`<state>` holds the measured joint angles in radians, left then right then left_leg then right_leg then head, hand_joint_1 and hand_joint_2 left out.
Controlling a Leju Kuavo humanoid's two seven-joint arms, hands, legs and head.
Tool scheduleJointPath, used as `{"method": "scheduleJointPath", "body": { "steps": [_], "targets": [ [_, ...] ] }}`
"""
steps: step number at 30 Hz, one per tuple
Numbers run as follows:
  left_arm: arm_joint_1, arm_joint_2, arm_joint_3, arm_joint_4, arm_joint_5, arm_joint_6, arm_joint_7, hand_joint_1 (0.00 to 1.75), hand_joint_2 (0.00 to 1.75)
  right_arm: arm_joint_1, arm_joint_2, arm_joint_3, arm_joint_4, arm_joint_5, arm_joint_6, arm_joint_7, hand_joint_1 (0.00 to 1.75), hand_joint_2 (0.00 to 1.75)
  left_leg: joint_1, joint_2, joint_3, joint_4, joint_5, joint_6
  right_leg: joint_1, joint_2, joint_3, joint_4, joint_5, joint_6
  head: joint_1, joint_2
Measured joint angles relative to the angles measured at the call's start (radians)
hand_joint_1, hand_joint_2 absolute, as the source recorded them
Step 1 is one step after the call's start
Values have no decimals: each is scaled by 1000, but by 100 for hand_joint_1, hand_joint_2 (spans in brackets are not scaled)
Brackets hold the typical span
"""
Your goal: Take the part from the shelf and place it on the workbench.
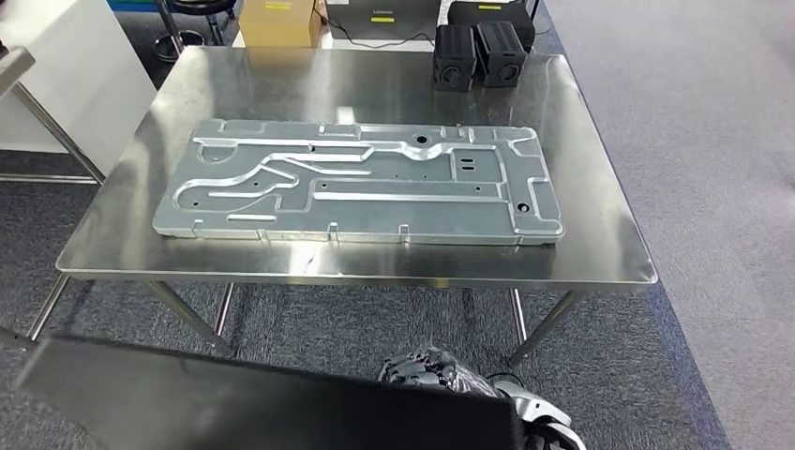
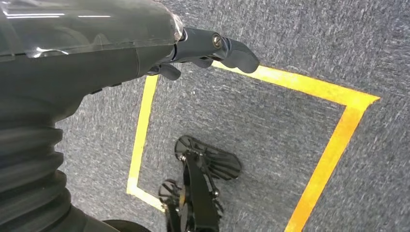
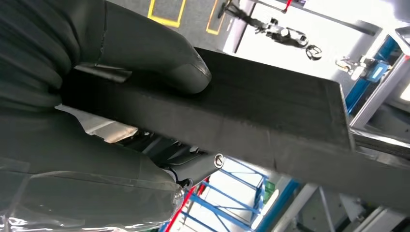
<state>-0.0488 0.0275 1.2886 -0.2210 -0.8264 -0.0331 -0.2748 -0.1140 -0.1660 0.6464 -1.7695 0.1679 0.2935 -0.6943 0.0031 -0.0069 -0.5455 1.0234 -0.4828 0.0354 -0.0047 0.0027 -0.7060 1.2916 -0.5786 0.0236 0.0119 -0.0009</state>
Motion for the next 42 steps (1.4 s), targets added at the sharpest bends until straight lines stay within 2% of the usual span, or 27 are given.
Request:
{"method": "scheduleJointPath", "body": {
  "steps": [2,3,4,6,9,11,13,14,15,16,18,19,20,22,24,26,28,29,30,31,33,34,35,37,39,40,42],
  "targets": [
    [-2,-1,0,0,3,0,0,0,175,-8,-7,0,-6,3,-8,0,162,175,0,-1,18,-1,-15,-3,4,0,28,-110,91,-9,0,0],
    [-5,-3,0,0,5,0,0,0,175,-18,-12,0,-8,3,-10,0,162,175,-1,-1,27,-2,-21,-6,9,0,47,-170,122,-17,-1,0],
    [-7,-5,1,0,8,0,1,0,175,-31,-15,0,-7,1,-12,0,162,175,-1,-1,32,-3,-27,-11,14,0,62,-216,134,-25,-1,0],
    [-11,-8,3,0,14,0,0,0,175,-61,-23,-2,-5,-8,-10,0,162,175,-1,0,39,-3,-30,-23,21,0,74,-250,130,-41,-2,0],
    [-12,-10,7,0,22,0,-1,0,175,-105,-32,-12,4,-27,5,0,162,175,-3,1,46,26,-34,-39,12,1,106,-272,138,-57,-3,0],
    [-15,-12,10,0,27,-1,-1,0,175,-137,-35,-23,12,-35,15,0,162,175,0,1,6,106,-72,-47,8,-1,127,-280,132,-62,-6,0],
    [-17,-13,16,0,32,1,0,0,175,-160,-37,-34,21,-36,20,0,162,175,5,1,-73,221,-121,-56,9,-1,135,-279,123,-65,-8,0],
    [-15,-14,19,0,35,4,1,0,175,-167,-37,-39,26,-34,20,0,162,175,7,1,-104,253,-128,-62,9,-1,139,-278,118,-64,-8,0],
    [-13,-15,22,0,36,7,2,0,175,-175,-38,-44,32,-31,18,0,162,175,8,2,-121,255,-114,-65,8,0,145,-276,112,-63,-8,0],
    [-12,-15,25,0,38,10,2,0,175,-183,-38,-51,38,-27,15,0,162,175,10,2,-120,219,-77,-67,7,1,153,-274,105,-61,-9,0],
    [-12,-16,29,0,39,15,2,0,175,-207,-38,-70,56,-17,8,0,162,175,12,3,-93,100,16,-65,6,1,169,-270,90,-54,-9,0],
    [-14,-17,31,0,39,16,1,0,175,-223,-38,-82,71,-13,6,0,162,175,10,5,-83,53,37,-61,6,1,172,-268,84,-49,-10,0],
    [-14,-17,33,0,39,16,0,0,175,-238,-37,-96,87,-7,5,1,162,175,8,6,-80,28,50,-55,7,1,173,-265,79,-43,-10,0],
    [-14,-18,36,0,39,17,-1,0,175,-269,-37,-124,123,13,1,1,162,175,3,7,-80,18,49,-39,8,0,172,-265,72,-31,-11,0],
    [-15,-18,38,0,39,17,-2,0,175,-302,-35,-151,163,54,-8,3,162,175,6,6,-75,12,60,-24,6,-1,173,-258,60,-19,-11,0],
    [-20,-19,41,0,39,17,-3,0,175,-347,-31,-176,221,105,-26,10,162,175,9,6,-69,4,61,-15,2,-2,137,-185,20,-10,-10,0],
    [-25,-19,44,0,40,17,-4,0,175,-392,-25,-196,291,158,-51,24,162,175,8,6,-68,3,58,-9,0,-2,63,-56,-30,-5,-10,0],
    [-27,-19,46,0,40,17,-4,0,175,-414,-22,-203,330,189,-69,33,162,175,7,5,-67,3,57,-8,-1,-2,29,-5,-40,-3,-10,0],
    [-28,-19,48,0,40,17,-4,0,175,-437,-18,-209,370,224,-90,44,162,175,7,4,-66,3,55,-7,-2,-2,8,15,-30,-3,-10,0],
    [-29,-19,49,0,39,17,-4,0,175,-463,-15,-214,413,263,-113,54,162,175,7,2,-63,3,54,-8,-2,-2,5,-1,-1,-5,-10,0],
    [-29,-19,49,0,38,17,-3,0,175,-519,-7,-219,496,333,-155,75,162,175,7,-2,-57,3,50,-11,0,-2,49,-129,86,-14,-10,0],
    [-30,-20,49,0,38,17,-3,0,175,-550,-2,-220,536,365,-173,86,162,175,5,-3,-56,4,48,-14,3,-2,73,-195,117,-20,-10,0],
    [-31,-21,49,0,37,17,-2,0,175,-579,4,-219,573,396,-188,99,162,175,3,-3,-57,4,47,-18,6,-2,89,-238,134,-24,-10,0],
    [-31,-23,49,0,34,17,-1,0,175,-628,20,-214,645,465,-211,131,162,175,2,-3,-59,3,47,-27,11,0,96,-262,135,-29,-11,0],
    [-32,-23,49,0,31,17,0,0,175,-675,40,-198,717,548,-225,173,162,175,2,-3,-61,7,41,-37,6,1,99,-270,139,-37,-11,0],
    [-33,-23,49,-1,31,17,-1,0,175,-700,52,-185,756,590,-231,195,162,175,2,-2,-70,27,28,-42,3,1,101,-275,141,-42,-12,0],
    [-35,-24,49,-1,31,16,-2,0,175,-751,84,-150,841,676,-243,244,162,175,5,-1,-116,124,-23,-50,1,0,105,-279,142,-51,-13,0]
  ]
}}
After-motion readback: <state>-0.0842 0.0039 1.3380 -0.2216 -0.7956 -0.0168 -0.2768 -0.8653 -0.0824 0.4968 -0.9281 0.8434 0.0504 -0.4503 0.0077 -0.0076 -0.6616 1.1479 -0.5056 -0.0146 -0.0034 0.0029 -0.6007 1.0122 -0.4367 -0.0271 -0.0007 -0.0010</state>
